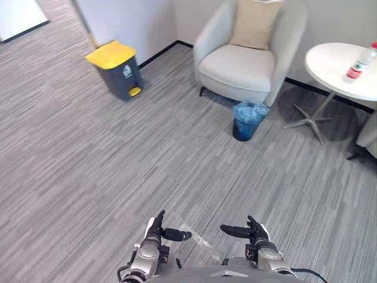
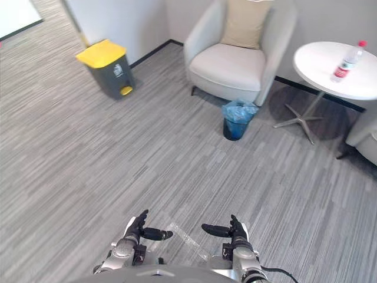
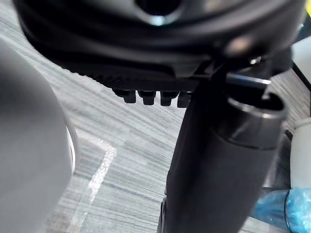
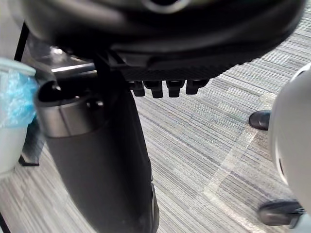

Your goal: Organize the slippers on the shoe rack

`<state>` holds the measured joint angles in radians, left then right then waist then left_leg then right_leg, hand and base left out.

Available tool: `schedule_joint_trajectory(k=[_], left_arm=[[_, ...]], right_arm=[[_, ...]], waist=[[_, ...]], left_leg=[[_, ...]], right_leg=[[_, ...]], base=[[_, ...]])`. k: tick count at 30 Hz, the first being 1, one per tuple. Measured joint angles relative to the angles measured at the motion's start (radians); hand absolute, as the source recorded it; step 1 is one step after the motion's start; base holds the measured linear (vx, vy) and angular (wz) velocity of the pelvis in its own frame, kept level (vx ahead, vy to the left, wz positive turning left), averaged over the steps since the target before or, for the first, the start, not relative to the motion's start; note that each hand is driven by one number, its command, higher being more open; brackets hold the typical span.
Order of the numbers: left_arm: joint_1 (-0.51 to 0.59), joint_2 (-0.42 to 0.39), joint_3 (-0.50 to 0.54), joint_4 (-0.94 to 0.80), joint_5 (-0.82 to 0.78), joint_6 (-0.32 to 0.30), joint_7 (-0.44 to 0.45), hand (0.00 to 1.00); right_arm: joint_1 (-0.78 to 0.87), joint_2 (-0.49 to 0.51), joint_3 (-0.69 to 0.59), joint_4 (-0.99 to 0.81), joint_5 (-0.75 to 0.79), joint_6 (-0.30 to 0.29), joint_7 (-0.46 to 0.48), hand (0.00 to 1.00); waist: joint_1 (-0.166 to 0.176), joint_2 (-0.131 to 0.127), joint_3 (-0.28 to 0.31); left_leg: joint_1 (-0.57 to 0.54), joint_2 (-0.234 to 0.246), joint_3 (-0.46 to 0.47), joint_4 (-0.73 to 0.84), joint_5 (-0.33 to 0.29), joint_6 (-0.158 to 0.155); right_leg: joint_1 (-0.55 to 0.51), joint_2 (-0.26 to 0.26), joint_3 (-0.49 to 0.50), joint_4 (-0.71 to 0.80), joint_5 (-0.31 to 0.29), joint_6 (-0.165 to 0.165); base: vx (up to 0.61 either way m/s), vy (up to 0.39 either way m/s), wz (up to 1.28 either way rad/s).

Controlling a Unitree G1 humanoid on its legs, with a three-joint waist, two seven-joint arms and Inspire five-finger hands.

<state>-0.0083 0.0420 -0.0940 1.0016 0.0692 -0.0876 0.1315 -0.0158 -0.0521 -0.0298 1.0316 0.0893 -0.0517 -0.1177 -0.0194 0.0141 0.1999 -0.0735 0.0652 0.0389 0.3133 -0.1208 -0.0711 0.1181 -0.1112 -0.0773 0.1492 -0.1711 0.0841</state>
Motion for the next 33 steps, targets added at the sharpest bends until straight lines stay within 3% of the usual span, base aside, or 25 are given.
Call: schedule_joint_trajectory(k=[3, 4, 12, 14, 15, 17, 24, 29, 33], left_arm=[[-0.004, 0.014, 0.000, 0.005, -0.003, 0.009, 0.001, 1.00], [0.005, 0.032, 0.000, 0.007, -0.003, 0.014, 0.002, 1.00], [0.018, 0.039, -0.017, 0.030, 0.001, 0.024, -0.004, 1.00], [0.022, 0.031, -0.016, 0.034, 0.001, 0.024, -0.003, 1.00], [0.022, 0.030, -0.016, 0.035, 0.000, 0.024, -0.002, 1.00], [0.020, 0.029, -0.019, 0.037, 0.001, 0.026, -0.004, 1.00], [0.031, 0.029, -0.012, 0.041, 0.001, 0.026, -0.009, 1.00], [0.031, 0.026, 0.040, 0.028, -0.006, 0.026, -0.008, 1.00], [0.041, 0.019, 0.042, 0.024, -0.020, 0.025, -0.005, 1.00]], right_arm=[[-0.001, 0.007, 0.000, 0.004, 0.006, 0.000, -0.001, 1.00], [-0.007, 0.019, 0.000, 0.004, 0.012, 0.000, 0.001, 1.00], [-0.011, 0.016, 0.003, 0.014, 0.012, -0.001, 0.003, 1.00], [-0.015, 0.004, 0.014, 0.024, 0.012, -0.002, 0.003, 1.00], [-0.018, 0.000, 0.014, 0.025, 0.013, -0.001, 0.002, 1.00], [-0.013, -0.013, 0.012, 0.025, 0.013, -0.001, -0.001, 1.00], [0.033, -0.033, -0.027, 0.038, 0.029, -0.002, -0.004, 1.00], [0.036, -0.033, -0.036, 0.045, 0.031, -0.002, -0.004, 1.00], [0.040, -0.040, -0.037, 0.043, 0.050, -0.003, -0.018, 1.00]], waist=[[0.002, -0.011, 0.002], [0.008, -0.008, 0.004], [0.008, 0.005, -0.009], [0.008, 0.019, -0.019], [0.010, 0.023, -0.023], [-0.001, 0.024, -0.022], [-0.004, 0.032, -0.030], [0.022, 0.029, -0.021], [0.023, 0.038, -0.020]], left_leg=[[-0.001, -0.010, 0.000, 0.042, -0.035, 0.006], [0.029, -0.004, 0.044, 0.023, -0.052, 0.023], [0.129, 0.022, 0.151, -0.098, -0.052, 0.023], [0.131, 0.041, 0.192, -0.122, -0.047, 0.022], [0.134, 0.051, 0.229, -0.145, -0.036, 0.024], [0.141, 0.049, 0.245, -0.154, -0.029, 0.029], [0.160, 0.048, 0.231, -0.158, -0.020, 0.024], [0.123, 0.099, 0.249, 0.010, -0.057, -0.009], [0.127, 0.084, 0.124, 0.013, -0.055, -0.006]], right_leg=[[0.002, -0.005, 0.064, -0.004, -0.003, -0.003], [-0.002, -0.001, 0.110, -0.005, -0.002, -0.001], [-0.050, 0.032, 0.250, 0.011, 0.020, 0.004], [-0.096, 0.048, 0.187, 0.013, 0.067, 0.005], [-0.121, 0.044, 0.010, -0.002, 0.093, -0.023], [-0.115, 0.036, -0.082, -0.016, 0.105, -0.041], [-0.023, 0.053, -0.062, -0.197, 0.202, -0.039], [0.001, 0.074, 0.002, -0.233, 0.223, -0.051], [-0.035, 0.099, 0.118, -0.238, 0.243, -0.054]], base=[[0.12, 0.129, -0.45], [0.05, 0.098, -0.58], [0.02, 0.002, -0.60], [-0.01, -0.016, -0.91], [-0.02, -0.032, -0.91], [-0.01, -0.019, -0.50], [-0.04, 0.012, -0.07], [-0.09, -0.001, -0.32], [-0.05, 0.005, -0.75]])
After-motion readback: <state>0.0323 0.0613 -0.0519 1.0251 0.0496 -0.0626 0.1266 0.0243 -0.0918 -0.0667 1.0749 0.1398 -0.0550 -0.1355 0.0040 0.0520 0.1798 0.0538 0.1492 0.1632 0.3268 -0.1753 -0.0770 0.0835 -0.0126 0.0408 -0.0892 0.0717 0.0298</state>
